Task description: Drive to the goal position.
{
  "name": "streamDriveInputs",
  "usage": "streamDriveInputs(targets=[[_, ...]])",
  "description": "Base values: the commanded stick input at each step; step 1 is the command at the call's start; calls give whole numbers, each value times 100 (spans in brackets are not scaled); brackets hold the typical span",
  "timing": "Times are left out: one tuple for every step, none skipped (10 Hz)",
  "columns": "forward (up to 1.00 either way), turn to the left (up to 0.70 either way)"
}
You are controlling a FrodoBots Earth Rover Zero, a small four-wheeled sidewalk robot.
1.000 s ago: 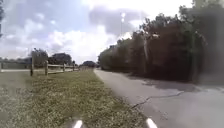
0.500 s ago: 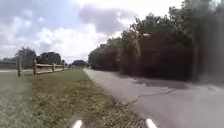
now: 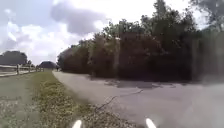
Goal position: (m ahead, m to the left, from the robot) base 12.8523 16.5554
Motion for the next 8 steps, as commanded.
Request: streamDriveInputs(targets=[[0, -70], [0, -70], [0, -70], [0, -70], [0, -70], [0, -46], [0, 0], [0, 0]])
